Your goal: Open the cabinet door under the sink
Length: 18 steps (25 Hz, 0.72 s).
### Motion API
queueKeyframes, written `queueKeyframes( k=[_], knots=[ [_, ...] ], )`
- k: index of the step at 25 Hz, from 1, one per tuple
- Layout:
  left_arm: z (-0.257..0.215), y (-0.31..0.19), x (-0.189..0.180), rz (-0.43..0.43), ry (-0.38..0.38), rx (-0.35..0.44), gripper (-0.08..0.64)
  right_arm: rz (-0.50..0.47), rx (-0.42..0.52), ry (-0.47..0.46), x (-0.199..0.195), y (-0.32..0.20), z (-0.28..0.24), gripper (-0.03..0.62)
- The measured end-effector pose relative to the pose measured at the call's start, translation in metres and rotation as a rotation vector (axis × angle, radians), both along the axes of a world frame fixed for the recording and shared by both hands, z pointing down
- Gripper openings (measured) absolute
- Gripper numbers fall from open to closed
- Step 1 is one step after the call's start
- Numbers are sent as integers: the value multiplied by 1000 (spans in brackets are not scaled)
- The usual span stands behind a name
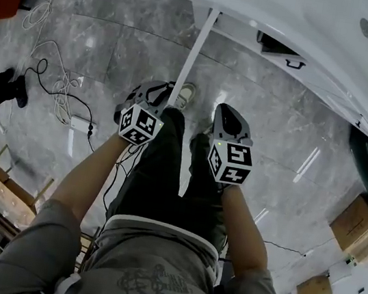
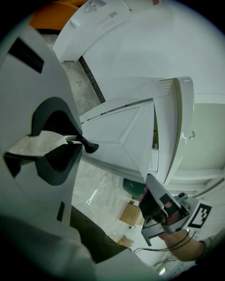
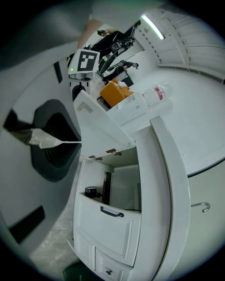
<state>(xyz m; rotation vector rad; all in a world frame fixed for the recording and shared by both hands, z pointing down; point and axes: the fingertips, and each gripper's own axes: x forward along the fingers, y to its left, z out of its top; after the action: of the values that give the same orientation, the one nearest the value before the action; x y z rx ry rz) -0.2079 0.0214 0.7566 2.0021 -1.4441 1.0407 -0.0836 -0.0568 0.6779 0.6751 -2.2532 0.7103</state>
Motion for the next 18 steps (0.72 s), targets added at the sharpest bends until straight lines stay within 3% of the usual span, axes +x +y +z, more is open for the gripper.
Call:
queueKeyframes(
  k=[7, 11, 18],
  knots=[
    [-27, 8, -4, 25, -11, -14, 52, 27, 11, -8, 5, -9, -29, 32],
    [-48, 13, -6, -6, -10, -28, 52, 32, 33, -21, 9, -17, -55, 32],
    [-103, 17, 2, -38, 5, 11, 38, -14, 140, -15, 20, -26, -114, 32]
  ],
)
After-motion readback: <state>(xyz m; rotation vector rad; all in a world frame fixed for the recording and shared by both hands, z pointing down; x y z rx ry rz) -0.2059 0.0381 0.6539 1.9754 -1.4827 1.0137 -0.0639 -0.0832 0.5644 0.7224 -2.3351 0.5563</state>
